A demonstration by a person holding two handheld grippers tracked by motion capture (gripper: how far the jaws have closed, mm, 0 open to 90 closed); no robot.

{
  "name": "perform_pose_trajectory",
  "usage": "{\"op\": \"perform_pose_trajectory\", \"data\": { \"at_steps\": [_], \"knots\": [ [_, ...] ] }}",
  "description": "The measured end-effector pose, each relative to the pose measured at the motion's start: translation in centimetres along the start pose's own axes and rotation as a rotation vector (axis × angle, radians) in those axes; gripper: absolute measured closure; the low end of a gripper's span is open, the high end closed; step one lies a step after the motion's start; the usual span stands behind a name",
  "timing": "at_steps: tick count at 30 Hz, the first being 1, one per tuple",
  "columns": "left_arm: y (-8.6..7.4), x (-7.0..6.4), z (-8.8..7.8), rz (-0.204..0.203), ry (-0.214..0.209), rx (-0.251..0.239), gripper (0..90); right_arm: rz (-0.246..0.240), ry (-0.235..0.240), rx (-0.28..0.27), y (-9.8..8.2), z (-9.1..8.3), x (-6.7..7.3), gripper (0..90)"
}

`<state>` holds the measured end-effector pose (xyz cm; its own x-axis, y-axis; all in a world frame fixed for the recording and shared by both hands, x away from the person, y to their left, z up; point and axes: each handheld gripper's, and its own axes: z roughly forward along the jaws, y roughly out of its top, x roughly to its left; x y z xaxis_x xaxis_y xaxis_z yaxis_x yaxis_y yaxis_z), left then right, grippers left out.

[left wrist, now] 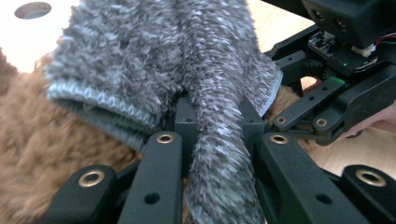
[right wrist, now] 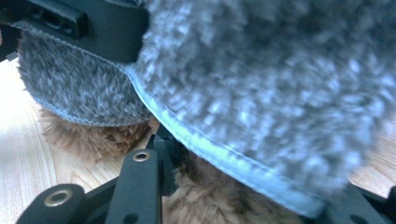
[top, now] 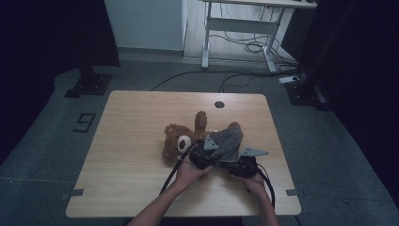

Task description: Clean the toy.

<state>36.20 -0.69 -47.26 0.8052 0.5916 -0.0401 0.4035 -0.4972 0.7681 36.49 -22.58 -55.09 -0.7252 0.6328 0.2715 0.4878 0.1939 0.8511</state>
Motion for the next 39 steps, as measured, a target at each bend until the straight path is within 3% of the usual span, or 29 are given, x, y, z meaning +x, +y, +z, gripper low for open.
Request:
{"op": "perform_pose_trajectory", "data": {
  "at_steps": [4,10,13,16,19,24,26,28,33,39],
  "knots": [
    [-0.8,1.2,-1.4,-0.01,0.037,0.003,76.1,-0.007,-0.002,-0.003,0.0,0.1,0.0,59.5],
    [-2.6,4.0,-4.1,-0.043,0.17,0.011,76.1,0.0,0.002,-0.004,0.0,0.0,0.0,59.5],
    [-3.7,5.5,-6.3,-0.1,0.135,-0.043,76.1,-0.003,0.009,-0.003,0.0,0.1,0.0,59.5],
    [-4.3,5.9,-8.3,-0.095,0.175,-0.079,76.0,-0.004,0.01,-0.003,0.0,0.1,0.0,59.5],
    [-5.1,6.9,-9.6,-0.121,0.197,-0.09,75.9,-0.003,0.009,-0.003,0.0,0.1,0.0,59.5],
    [-7.1,8.4,-9.8,-0.169,0.224,-0.078,76.0,-0.002,0.008,-0.001,0.0,0.1,0.0,59.4],
    [-8.2,9.3,-9.6,-0.214,0.227,-0.063,76.1,-0.001,0.009,-0.002,0.0,0.1,0.0,59.4],
    [-9.3,10.3,-9.1,-0.269,0.197,-0.06,76.2,0.0,0.011,-0.003,0.0,0.1,0.0,59.4],
    [-9.5,11.0,-8.8,-0.276,0.237,-0.022,76.1,0.0,0.009,-0.003,0.0,0.2,0.0,59.4],
    [-11.7,13.4,-7.8,-0.35,0.257,0.055,76.1,-0.002,0.009,0.0,0.1,0.2,0.0,59.4]
  ]
}}
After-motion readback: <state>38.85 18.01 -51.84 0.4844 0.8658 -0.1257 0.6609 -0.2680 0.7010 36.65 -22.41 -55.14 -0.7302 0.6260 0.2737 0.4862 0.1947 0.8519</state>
